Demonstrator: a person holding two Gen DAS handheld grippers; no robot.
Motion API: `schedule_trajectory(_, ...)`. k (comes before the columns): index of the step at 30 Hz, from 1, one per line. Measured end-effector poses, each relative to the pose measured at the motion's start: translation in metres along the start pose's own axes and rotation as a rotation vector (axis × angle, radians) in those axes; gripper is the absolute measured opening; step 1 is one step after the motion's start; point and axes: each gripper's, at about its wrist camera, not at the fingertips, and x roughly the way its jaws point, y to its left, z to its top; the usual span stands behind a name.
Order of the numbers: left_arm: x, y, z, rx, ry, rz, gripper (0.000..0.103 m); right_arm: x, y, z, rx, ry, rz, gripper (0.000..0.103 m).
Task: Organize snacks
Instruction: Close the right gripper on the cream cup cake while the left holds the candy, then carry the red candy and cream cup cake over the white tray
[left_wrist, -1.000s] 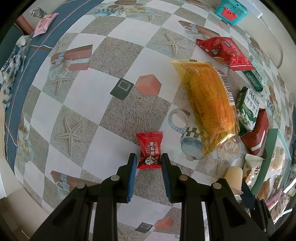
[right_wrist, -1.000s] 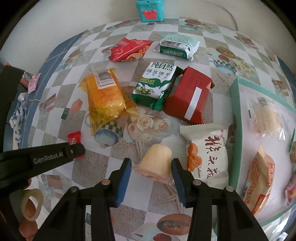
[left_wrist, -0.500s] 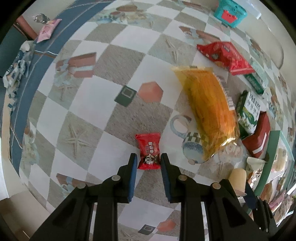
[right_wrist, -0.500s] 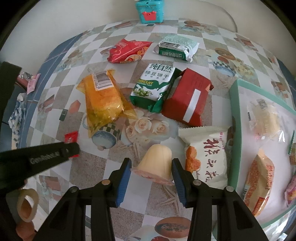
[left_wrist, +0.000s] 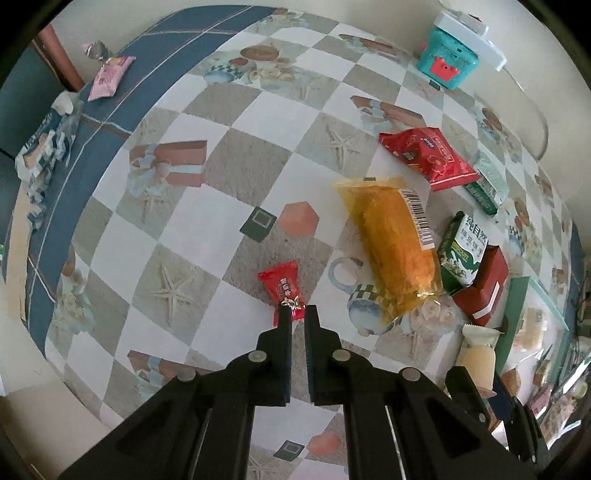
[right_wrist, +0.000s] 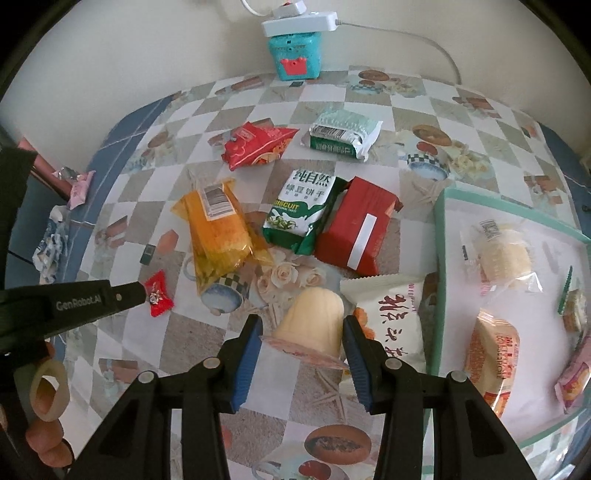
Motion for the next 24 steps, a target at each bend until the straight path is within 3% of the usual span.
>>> schedule_trajectory(7, 0.004, 0.015, 0.002, -0.068, 0.026, -0.045, 0.009, 0.003, -0.001, 0.0, 0.008, 0.01, 0.003, 0.047)
schedule_trajectory(10, 0.01, 0.014, 0.002, -0.09, 0.039, -0.066, 0.029, 0.004, -0.004, 0.0, 0.019, 0.016, 0.008, 0.047)
schedule_trajectory(11, 0.013, 0.017, 0.004, -0.089, 0.036, -0.072, 0.031, 0.004, -0.005, 0.0, 0.02, 0.016, 0.01, 0.047)
schedule_trajectory(24, 0.049, -0.01, 0.006, -0.025, 0.043, 0.023, 0.031, 0.004, -0.009, 0.0, 0.037, 0.019, 0.026, 0.047)
